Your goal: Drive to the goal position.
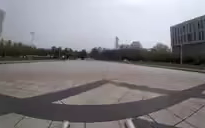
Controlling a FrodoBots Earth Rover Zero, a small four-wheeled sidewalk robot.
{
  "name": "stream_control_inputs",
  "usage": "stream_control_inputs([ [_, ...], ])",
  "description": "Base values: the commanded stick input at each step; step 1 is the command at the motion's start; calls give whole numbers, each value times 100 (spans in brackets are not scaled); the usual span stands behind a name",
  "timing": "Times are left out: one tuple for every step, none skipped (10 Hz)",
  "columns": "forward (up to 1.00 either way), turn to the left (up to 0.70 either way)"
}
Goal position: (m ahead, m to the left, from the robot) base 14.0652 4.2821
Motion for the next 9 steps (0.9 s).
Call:
stream_control_inputs([
  [100, 0],
  [100, 0],
  [100, 0],
  [100, 3],
  [100, 8],
  [100, 3],
  [100, 6],
  [100, 4],
  [100, 4],
])
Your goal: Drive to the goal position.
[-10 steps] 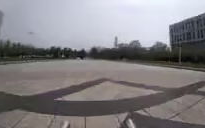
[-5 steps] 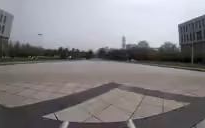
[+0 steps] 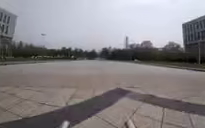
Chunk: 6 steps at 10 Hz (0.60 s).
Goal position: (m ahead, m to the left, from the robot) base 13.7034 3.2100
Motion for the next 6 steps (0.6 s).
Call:
stream_control_inputs([
  [100, 8],
  [100, 8],
  [100, 8],
  [100, 10],
  [100, 1],
  [100, -38],
])
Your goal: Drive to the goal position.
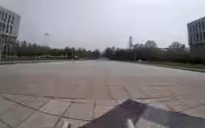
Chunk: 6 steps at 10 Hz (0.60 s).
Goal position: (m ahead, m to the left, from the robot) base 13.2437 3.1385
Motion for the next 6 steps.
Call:
stream_control_inputs([
  [100, -40],
  [100, -40],
  [100, -40],
  [100, -37],
  [100, 4],
  [100, 8],
])
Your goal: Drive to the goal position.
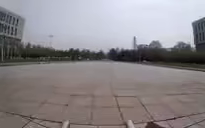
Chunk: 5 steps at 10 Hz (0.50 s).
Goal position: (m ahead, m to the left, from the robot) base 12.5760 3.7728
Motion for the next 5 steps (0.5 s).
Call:
stream_control_inputs([
  [100, 0],
  [100, 0],
  [100, 0],
  [100, 0],
  [100, 0],
])
